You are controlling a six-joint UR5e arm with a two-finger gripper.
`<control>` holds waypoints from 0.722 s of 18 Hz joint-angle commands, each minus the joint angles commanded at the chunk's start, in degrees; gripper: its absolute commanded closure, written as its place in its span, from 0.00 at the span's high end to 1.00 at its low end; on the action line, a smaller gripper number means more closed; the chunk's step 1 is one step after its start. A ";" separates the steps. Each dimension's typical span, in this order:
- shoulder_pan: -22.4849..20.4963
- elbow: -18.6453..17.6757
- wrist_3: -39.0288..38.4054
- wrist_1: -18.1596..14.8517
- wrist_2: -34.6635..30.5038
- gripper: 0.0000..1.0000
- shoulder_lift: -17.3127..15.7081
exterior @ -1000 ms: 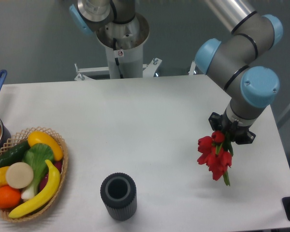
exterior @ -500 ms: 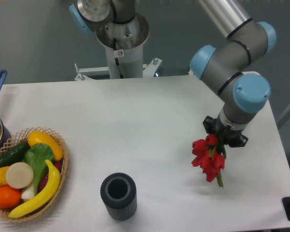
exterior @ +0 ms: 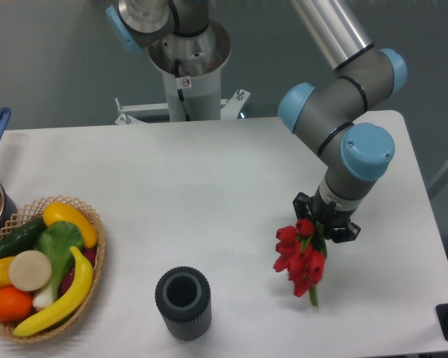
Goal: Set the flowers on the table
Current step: 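Lower the red tulips held in the gripper toward the table surface, then open the gripper to release the tulips onto the table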
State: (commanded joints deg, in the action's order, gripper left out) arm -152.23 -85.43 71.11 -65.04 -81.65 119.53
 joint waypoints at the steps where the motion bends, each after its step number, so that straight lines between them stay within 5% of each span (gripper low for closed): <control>1: 0.00 -0.09 -1.66 0.00 0.00 1.00 -0.17; 13: -3.86 -1.23 0.50 4.57 -2.99 1.00 -3.24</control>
State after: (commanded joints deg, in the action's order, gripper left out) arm -156.09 -86.66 71.62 -60.47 -84.64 116.29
